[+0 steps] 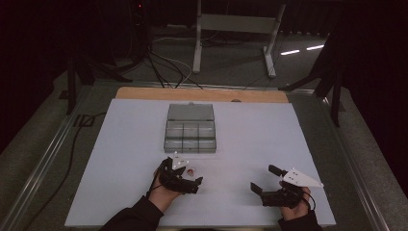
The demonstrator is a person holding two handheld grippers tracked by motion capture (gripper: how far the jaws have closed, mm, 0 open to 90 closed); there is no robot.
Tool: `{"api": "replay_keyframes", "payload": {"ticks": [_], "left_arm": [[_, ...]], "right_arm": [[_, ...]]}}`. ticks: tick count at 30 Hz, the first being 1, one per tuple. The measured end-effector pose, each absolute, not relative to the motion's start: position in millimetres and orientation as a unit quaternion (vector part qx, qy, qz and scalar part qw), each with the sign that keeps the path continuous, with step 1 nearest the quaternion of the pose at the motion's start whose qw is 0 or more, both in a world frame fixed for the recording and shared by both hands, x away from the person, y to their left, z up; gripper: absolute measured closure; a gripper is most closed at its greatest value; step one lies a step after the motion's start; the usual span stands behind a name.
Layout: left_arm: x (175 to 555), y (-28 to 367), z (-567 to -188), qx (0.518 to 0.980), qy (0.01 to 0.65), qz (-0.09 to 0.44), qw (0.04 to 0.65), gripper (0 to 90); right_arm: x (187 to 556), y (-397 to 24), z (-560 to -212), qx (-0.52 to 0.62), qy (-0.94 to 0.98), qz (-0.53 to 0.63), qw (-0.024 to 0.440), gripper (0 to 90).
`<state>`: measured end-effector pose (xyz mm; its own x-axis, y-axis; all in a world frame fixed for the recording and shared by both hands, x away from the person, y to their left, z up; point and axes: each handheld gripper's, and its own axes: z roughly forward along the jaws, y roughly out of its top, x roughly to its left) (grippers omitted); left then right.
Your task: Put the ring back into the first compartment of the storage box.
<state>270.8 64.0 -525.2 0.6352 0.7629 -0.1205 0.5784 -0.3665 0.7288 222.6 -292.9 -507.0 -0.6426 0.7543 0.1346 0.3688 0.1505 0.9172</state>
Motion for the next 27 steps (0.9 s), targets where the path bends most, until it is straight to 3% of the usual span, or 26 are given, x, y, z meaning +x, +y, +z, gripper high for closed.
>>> {"api": "replay_keyframes", "payload": {"ticks": [6,21,27], "left_arm": [[270.6,61.4,-526.4,0.824,0.410,0.120,0.373,8.1],[269.2,57.0,-525.5,0.827,0.406,0.134,0.366,45.6],[270.6,55.9,-528.3,0.828,0.406,0.137,0.361,52.6]], "right_arm": [[222.4,-292.6,-507.1,0.381,0.737,0.528,0.180,0.0],[222.3,-293.3,-506.9,0.380,0.738,0.527,0.181,0.0],[222.0,-293.2,-506.6,0.378,0.740,0.526,0.181,0.0]]}}
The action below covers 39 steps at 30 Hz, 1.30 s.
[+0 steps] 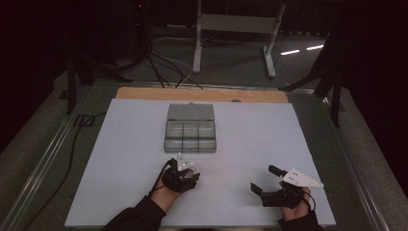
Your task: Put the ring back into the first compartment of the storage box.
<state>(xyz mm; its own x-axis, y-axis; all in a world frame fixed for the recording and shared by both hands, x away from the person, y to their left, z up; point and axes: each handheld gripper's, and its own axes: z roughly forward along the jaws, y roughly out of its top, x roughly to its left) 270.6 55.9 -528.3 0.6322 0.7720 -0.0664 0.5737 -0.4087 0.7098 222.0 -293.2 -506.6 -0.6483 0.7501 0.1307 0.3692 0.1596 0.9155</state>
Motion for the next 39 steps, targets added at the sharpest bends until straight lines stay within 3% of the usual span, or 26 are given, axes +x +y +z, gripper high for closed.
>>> {"api": "replay_keyframes", "payload": {"ticks": [16,39], "left_arm": [[273,54,-531,0.832,0.407,0.155,0.344,70.9],[265,60,-511,0.852,0.357,0.142,0.356,73.1]], "right_arm": [[222,-293,-507,0.380,0.740,0.526,0.179,0.0],[222,-293,-507,0.381,0.739,0.526,0.179,0.0]]}}
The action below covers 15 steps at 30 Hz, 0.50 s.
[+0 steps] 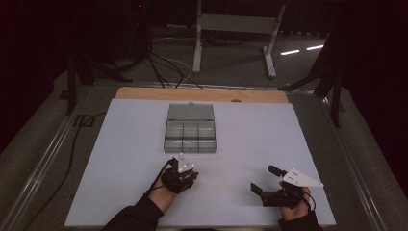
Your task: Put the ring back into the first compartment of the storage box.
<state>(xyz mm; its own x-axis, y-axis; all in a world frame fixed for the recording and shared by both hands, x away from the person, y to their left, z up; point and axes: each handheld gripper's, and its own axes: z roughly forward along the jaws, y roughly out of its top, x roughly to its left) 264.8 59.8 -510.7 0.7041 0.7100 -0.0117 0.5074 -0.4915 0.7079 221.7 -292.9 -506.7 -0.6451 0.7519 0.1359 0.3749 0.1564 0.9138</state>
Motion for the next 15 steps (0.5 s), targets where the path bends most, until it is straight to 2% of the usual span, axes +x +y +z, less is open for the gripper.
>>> {"api": "replay_keyframes", "payload": {"ticks": [15], "left_arm": [[265,72,-508,0.867,0.324,0.135,0.355,73.1]], "right_arm": [[221,-293,-507,0.382,0.738,0.526,0.180,0.0]]}}
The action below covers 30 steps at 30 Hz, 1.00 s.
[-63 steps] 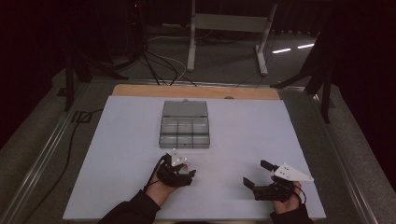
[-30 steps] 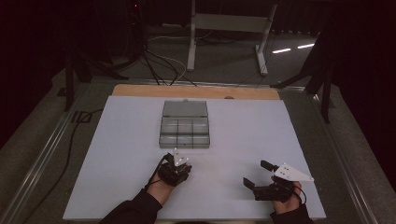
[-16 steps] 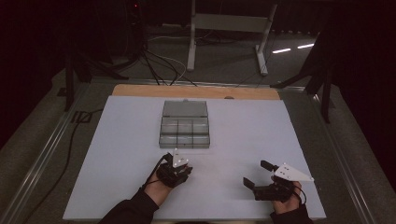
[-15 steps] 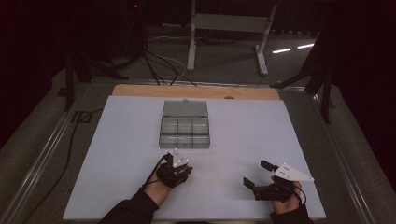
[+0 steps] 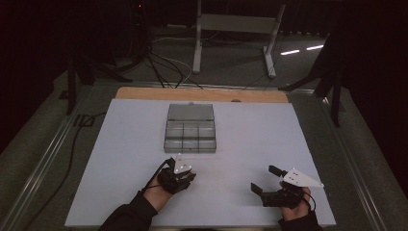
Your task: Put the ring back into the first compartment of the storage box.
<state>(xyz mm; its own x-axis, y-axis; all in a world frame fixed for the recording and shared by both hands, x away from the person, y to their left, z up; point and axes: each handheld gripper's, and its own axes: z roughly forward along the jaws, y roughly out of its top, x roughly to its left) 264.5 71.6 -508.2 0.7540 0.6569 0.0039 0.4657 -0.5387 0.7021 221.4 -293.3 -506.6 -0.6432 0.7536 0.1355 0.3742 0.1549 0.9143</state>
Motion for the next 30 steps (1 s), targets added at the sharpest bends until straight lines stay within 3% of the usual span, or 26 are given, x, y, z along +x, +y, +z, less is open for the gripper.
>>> {"api": "replay_keyframes", "payload": {"ticks": [30], "left_arm": [[274,98,-487,0.879,0.276,0.108,0.373,73.0]], "right_arm": [[221,-293,-507,0.382,0.740,0.523,0.180,0.0]]}}
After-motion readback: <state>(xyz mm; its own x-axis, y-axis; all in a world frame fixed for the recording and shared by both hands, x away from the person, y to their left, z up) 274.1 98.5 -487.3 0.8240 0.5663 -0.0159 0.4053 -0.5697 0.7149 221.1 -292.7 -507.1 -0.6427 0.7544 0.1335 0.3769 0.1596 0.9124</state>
